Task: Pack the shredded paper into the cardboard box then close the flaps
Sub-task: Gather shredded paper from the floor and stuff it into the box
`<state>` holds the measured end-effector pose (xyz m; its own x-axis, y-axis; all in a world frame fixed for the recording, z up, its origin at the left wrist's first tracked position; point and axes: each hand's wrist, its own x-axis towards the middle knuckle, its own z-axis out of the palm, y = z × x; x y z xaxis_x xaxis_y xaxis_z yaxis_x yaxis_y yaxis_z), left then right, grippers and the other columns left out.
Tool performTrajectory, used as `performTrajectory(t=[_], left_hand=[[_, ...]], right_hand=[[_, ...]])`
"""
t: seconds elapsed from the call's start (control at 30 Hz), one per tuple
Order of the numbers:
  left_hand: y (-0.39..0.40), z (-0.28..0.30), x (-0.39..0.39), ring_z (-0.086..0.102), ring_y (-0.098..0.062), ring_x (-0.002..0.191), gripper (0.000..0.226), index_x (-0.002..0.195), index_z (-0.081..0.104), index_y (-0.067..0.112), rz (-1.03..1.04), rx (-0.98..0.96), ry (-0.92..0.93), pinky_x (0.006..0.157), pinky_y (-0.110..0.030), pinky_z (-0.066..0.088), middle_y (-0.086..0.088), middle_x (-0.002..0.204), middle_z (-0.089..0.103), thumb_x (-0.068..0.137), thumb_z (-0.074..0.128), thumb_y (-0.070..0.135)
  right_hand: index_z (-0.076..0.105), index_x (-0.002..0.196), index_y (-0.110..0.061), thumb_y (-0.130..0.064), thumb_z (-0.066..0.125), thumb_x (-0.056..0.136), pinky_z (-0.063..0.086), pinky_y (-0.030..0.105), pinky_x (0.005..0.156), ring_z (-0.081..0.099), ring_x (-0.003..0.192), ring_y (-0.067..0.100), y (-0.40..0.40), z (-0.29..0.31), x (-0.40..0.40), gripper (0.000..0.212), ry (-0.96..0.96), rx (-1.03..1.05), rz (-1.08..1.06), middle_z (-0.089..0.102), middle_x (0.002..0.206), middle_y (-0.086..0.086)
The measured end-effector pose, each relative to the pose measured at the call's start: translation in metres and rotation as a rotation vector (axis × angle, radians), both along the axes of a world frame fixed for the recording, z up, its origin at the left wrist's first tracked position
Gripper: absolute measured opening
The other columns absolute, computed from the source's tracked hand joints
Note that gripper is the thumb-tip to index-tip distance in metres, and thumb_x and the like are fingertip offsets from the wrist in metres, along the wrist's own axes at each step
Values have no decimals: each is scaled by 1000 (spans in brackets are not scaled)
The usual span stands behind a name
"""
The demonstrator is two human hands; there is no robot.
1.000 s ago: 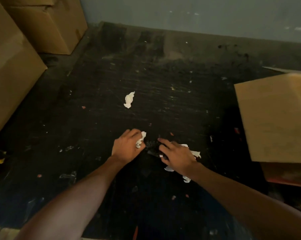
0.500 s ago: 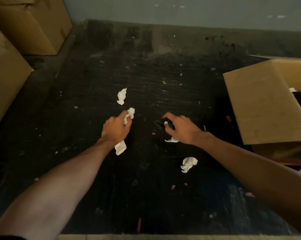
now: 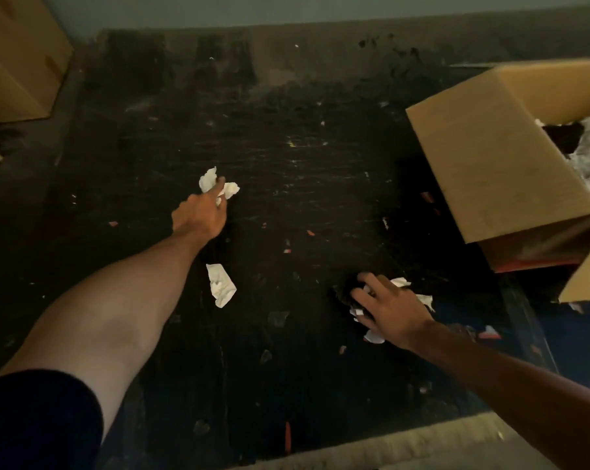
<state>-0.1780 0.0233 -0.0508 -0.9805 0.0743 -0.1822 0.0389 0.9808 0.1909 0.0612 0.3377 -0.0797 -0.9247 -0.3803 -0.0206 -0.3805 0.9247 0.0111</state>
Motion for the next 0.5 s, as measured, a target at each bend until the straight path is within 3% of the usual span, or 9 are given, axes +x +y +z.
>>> performTrajectory(t=[0.07, 0.17, 0.33, 0.5], left_hand=[[4, -4, -10, 56, -42, 116, 57, 154, 13, 41, 45, -43, -64, 94, -52, 48, -23, 134, 53, 102, 36, 39], [13, -4, -20, 47, -44, 127, 54, 152, 28, 22, 134, -43, -79, 101, -52, 40, -24, 143, 45, 100, 41, 31], [17, -11, -9, 56, -44, 116, 45, 137, 39, 3, 225, 31, 60, 93, -54, 47, -26, 130, 55, 99, 49, 25], [10, -6, 1, 63, -33, 91, 32, 112, 58, 8, 201, 90, 63, 76, -46, 53, -20, 104, 64, 102, 41, 34]], right_hand=[[62, 106, -19, -36, 79, 70, 54, 37, 41, 64, 85, 27, -2, -2, 0, 43, 26, -22, -7, 61, 112, 12], [65, 102, -14, -32, 76, 74, 52, 39, 40, 64, 78, 29, -3, -6, -7, 35, 56, -77, -20, 63, 101, 12], [65, 89, -15, -35, 80, 74, 49, 37, 41, 63, 67, 26, -14, -11, -16, 29, 37, -115, -115, 61, 84, 6], [67, 82, -15, -34, 81, 69, 47, 34, 43, 65, 61, 26, -18, -7, -19, 28, 2, -99, -169, 62, 78, 4]])
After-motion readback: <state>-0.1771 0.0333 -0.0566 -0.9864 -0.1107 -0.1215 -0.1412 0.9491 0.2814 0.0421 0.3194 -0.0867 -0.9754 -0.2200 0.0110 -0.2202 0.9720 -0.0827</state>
